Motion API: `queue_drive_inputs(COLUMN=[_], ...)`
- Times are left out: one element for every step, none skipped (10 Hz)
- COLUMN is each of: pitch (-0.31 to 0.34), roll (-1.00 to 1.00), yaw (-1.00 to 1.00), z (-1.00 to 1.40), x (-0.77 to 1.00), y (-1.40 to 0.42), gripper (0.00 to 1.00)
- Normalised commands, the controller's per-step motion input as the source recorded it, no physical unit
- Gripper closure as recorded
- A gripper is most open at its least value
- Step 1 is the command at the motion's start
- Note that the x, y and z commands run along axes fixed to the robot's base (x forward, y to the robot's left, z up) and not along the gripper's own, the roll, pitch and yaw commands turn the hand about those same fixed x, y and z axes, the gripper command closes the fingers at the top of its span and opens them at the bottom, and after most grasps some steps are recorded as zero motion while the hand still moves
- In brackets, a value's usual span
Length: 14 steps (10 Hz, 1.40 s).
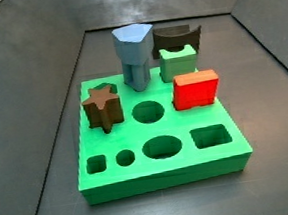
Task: Pick up the square-circle object. Move up. Move to above the board. Insert the square-circle object.
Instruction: Move to above the board, then insert the square-circle object.
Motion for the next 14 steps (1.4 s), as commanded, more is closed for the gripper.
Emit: queue_drive_inputs(pitch=[0.155,0.167,0.191,0.216,0.221,0.205,0.181,0.154,0.119,-0.011,-0.026,-0.039,-0.044,-0.053], roll=[0.08,0.06,0.07,0.07,0.06,0.05,0.06,0.06,0.06,0.00,0.00,0.00,-0.05,-0.03], yaw=[1.00,1.00,1.00,1.00,0.82,0.56,0.27,0.13,0.05,0.00,0.05,0.17,0.23,0.25], z=[-0.08,-0.08,-0.08,-0.07,-0.07,-0.06,-0.03,0.00,0.01,0.00,-0.19,-0.23,-0.18,-0.19], x=[0.34,0.35,0.35,0.35,0.38,0.40,0.34,0.25,0.15,0.00,0.00,-0.01,0.00,0.00], y=[-1.00,-1.00,-1.00,-1.00,-1.00,-1.00,-0.76,-0.47,-0.25,-0.01,-0.19,-0.29,-0.29,-0.29], gripper=[1.00,1.00,1.00,1.00,1.00,1.00,1.00,1.00,1.00,1.00,1.00,1.00,1.00,1.00])
